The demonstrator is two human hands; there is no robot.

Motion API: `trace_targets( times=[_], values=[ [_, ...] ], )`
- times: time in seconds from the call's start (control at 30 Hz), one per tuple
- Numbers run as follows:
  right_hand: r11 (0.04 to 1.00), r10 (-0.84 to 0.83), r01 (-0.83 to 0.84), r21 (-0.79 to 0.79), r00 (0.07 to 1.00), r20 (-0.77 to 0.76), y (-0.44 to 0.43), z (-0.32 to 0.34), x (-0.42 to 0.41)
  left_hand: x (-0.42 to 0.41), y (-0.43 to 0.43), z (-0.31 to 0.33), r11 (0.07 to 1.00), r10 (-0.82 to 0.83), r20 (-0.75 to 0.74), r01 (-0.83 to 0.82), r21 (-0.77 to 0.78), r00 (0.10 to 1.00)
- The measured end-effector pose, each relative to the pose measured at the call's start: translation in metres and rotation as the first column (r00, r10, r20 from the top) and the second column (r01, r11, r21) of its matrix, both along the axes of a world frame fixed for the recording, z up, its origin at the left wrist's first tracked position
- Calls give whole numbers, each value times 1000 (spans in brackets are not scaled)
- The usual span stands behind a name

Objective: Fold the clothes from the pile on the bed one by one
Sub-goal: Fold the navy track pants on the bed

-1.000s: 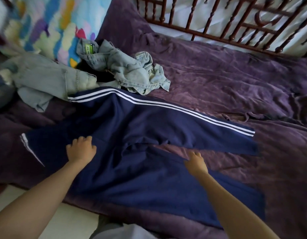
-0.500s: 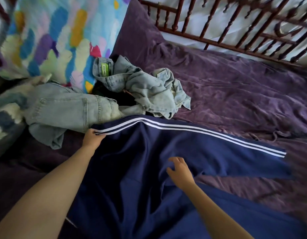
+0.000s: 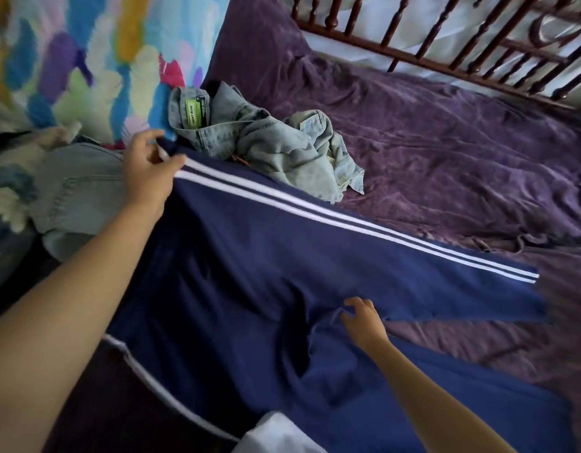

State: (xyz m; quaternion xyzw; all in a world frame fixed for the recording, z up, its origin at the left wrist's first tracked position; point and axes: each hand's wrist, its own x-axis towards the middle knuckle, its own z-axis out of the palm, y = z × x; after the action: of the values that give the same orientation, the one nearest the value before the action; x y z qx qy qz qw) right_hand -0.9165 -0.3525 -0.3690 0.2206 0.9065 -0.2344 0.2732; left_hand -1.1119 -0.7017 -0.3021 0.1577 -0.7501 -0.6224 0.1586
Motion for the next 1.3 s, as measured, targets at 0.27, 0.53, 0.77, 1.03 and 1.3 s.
trace_targets(
  times=[0.27, 0.53, 0.77, 1.03, 1.3],
  values=[
    [997, -44, 39, -63, 995, -86, -19, 7, -3, 32, 3, -29, 890, 25, 565, 239, -388, 825],
    [976, 206, -213, 50, 971, 122, -23, -22, 94, 177, -17, -106, 796, 197, 878, 452, -403, 435],
    [851, 493, -509, 132, 859, 137, -45, -24, 146, 206, -43, -103, 973, 166, 758, 19, -229, 630],
    [586, 794, -763, 272, 608, -5, -93, -9, 160, 220, -65, -68, 806, 125, 716, -491, 330, 687],
    [673, 693, -630, 386, 720, -32, -79, -6, 154, 243, -89, -50, 609, 336, 659, -688, 394, 674]
  ],
)
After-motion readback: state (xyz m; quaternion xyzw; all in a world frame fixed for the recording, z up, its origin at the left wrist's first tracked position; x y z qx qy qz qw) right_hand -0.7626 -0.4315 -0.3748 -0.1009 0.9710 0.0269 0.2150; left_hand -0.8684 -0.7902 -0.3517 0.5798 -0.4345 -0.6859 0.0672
